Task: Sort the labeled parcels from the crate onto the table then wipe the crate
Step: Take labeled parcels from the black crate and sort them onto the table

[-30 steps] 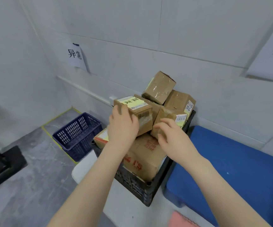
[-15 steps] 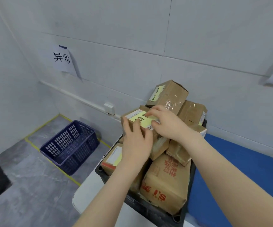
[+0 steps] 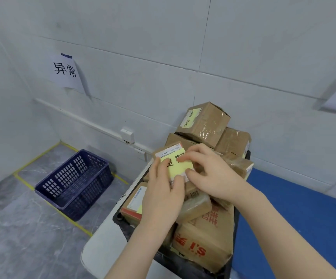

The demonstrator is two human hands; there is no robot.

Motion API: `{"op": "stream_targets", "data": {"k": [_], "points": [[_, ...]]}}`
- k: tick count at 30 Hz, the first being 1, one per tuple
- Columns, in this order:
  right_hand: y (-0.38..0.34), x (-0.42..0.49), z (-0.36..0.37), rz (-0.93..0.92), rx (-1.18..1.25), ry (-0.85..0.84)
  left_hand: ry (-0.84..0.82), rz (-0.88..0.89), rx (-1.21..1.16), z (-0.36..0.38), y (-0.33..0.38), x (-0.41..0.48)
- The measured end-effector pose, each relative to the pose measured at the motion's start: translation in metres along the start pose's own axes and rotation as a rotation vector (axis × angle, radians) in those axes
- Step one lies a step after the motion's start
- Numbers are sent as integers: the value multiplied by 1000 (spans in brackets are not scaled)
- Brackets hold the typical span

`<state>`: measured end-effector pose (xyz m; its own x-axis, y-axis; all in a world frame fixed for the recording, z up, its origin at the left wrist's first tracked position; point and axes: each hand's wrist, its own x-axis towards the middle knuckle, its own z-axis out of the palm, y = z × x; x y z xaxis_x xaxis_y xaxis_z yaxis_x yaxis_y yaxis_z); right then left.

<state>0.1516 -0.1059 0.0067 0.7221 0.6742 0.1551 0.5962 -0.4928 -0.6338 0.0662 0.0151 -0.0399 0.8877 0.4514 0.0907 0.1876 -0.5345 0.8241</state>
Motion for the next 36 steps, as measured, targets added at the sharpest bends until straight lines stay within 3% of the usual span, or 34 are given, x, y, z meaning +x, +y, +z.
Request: {"op": "stream_targets", "data": {"k": [8,13,22,28,36], "points": [[9,-19,14,121,63,87,-35,58,42,2,9,-8],[-4,-42,12,44,117,164,7,144,63,-6,16,-25],[-24,-140,-48,-150,149,444,85,603,61,-10,83,-83],[-8,-254,-96,-137,80,605,56,812,-18,45,142,-155],[39,-425,-151,16,52,708,-122,891,-84,155,215,-272]]}}
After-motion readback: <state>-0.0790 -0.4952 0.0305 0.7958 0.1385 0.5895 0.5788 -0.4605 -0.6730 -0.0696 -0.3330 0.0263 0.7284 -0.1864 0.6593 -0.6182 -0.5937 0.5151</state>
